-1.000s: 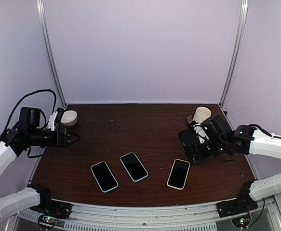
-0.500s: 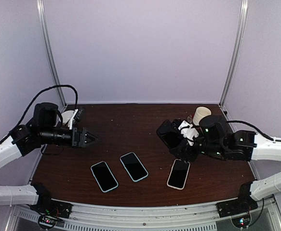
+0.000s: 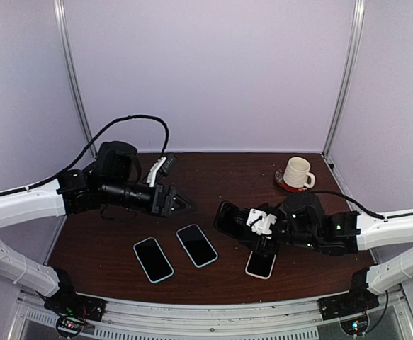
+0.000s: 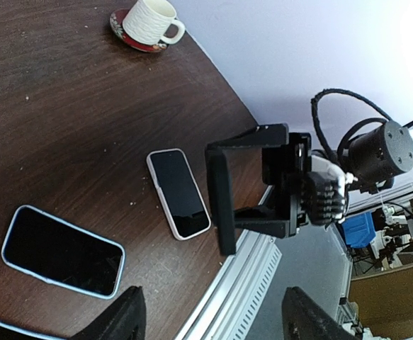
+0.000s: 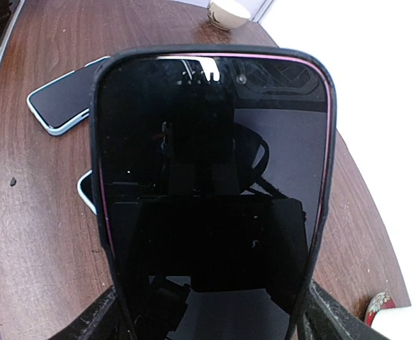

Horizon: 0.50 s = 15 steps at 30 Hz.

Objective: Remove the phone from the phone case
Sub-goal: Pass from the right arm to the left

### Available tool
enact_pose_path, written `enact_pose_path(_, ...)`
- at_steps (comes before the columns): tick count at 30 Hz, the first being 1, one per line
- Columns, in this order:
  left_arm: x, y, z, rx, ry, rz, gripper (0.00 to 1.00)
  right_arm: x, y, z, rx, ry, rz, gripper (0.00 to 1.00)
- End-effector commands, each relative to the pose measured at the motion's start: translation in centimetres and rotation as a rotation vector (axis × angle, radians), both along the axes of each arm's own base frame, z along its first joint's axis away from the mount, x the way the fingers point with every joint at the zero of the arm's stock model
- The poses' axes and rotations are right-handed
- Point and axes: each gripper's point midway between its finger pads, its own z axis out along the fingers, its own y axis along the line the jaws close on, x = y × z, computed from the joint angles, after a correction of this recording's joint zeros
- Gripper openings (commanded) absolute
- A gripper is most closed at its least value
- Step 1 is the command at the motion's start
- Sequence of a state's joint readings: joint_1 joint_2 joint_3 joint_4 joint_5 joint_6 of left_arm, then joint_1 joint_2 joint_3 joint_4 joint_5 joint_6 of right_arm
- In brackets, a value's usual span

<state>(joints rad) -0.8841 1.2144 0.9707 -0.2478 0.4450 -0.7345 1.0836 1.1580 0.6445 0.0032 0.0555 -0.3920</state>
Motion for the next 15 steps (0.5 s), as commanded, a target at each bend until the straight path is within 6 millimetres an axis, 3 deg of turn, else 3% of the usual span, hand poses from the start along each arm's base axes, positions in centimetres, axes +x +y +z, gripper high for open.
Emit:
enact_pose_path(1, 1.0, -2.9, 1.9, -0.033, -0.042, -0.016, 0.68, -0.2, 1.7, 2.8, 0.076, -0.107, 0.063, 0.54)
enact_pose_path(9, 1.1, -5.6, 1.2, -0.031, 0.002, -0.057, 0.7, -1.2, 1.9, 2.0, 0.045, -0.154, 0.09, 0.53)
enact_pose_path(15, 0.8, -7.1, 0.2, 0.007, 0.013, -0.087, 0.64, -1.4, 2.4, 1.5, 0.015, -0.158, 0.096, 0.53)
